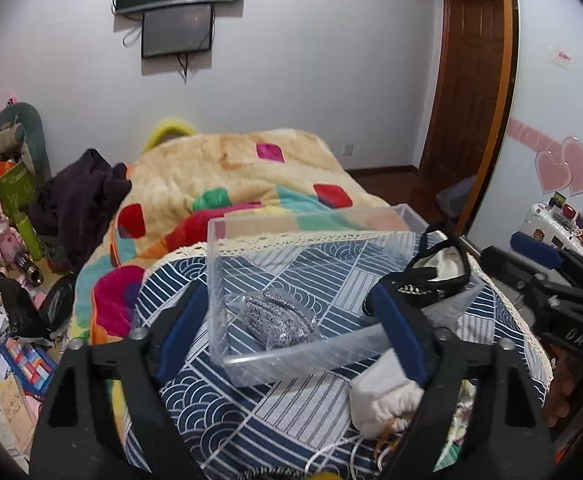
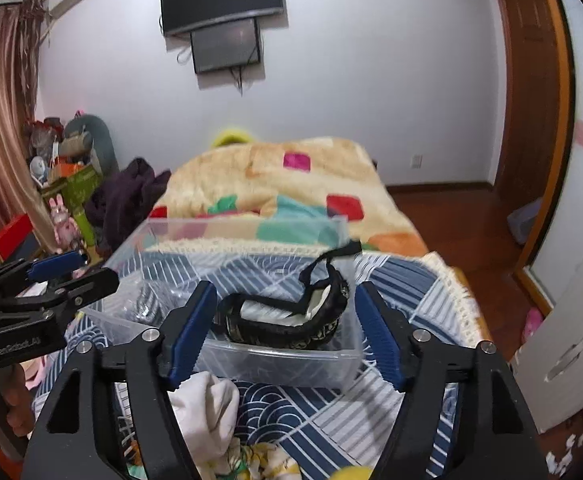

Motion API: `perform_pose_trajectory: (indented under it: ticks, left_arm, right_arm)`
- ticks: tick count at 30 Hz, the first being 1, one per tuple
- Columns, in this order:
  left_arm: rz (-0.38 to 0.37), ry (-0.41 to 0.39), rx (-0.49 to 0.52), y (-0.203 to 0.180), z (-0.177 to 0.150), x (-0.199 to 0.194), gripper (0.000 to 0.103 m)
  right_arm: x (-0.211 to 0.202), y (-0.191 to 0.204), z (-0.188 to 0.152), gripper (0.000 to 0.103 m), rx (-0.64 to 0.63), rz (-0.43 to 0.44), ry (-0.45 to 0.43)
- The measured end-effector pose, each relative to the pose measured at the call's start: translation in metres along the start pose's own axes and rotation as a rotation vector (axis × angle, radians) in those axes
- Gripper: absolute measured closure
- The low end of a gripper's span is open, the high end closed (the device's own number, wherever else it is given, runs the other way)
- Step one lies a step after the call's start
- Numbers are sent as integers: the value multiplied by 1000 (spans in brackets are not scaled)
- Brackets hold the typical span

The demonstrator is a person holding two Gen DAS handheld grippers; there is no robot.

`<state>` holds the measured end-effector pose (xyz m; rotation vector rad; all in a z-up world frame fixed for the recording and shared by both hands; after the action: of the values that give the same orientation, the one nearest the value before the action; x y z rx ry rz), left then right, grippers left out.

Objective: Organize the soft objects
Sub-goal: 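Grasp the yellow sponge with the left tool while the right tool grasps the yellow felt ball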

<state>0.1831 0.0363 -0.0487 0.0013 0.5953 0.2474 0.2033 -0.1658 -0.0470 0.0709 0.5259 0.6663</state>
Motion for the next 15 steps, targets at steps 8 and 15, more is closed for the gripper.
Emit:
perform_pose_trajectory:
  ticks: [8,15]
  left_arm:
    - [1,-16,-19,7,-31,-31,3]
    - [-21,72,-43,10,-78,-28,3]
  right_arm:
    - [-36,0,-8,21,-16,-26,-65]
    - [-39,-7,-39,21,-16,-52,9]
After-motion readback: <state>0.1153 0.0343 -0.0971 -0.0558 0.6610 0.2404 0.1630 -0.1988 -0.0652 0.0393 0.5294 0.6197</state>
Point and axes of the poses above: each gripper's, at about its wrist camera, not at the fingertips, and x roughly the way its jaws point, y to its left, z to its top, the point moved 3 cm from there along x, roughly the way its jaws point, and after that the axes turned 13 degrees about z, right-handed, at the moved point
